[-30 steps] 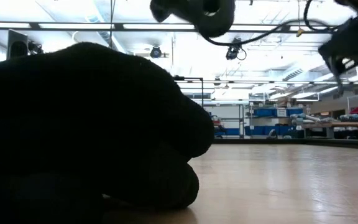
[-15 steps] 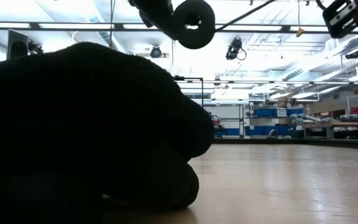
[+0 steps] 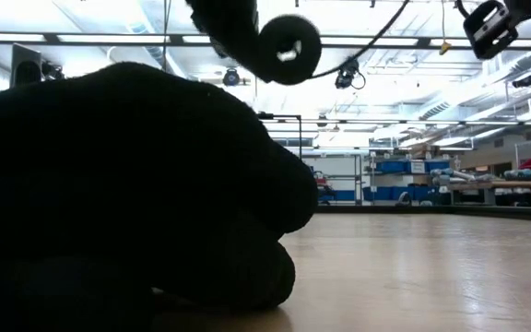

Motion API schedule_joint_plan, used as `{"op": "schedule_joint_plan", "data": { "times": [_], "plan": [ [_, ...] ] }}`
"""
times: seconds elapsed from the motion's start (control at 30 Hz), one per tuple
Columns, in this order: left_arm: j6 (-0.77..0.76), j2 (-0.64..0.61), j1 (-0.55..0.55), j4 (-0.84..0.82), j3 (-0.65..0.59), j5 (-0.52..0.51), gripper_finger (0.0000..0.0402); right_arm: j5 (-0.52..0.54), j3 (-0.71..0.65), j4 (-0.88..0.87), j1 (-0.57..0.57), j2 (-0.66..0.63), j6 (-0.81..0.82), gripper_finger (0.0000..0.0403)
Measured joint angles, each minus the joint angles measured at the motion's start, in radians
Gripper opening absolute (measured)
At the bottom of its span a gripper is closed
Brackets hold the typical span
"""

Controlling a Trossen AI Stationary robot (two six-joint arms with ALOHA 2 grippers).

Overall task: Coil cords
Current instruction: Coil the black wire cable into the black spool

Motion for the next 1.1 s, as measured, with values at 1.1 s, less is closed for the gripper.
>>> {"op": "schedule_joint_plan", "data": {
  "times": [1.1],
  "plan": [
    [-0.094,0.017,-0.062,0.273,-0.253,0.09,0.0,-0.421,0.001,-0.329,-0.102,0.032,0.65,0.0141]
  ]
}}
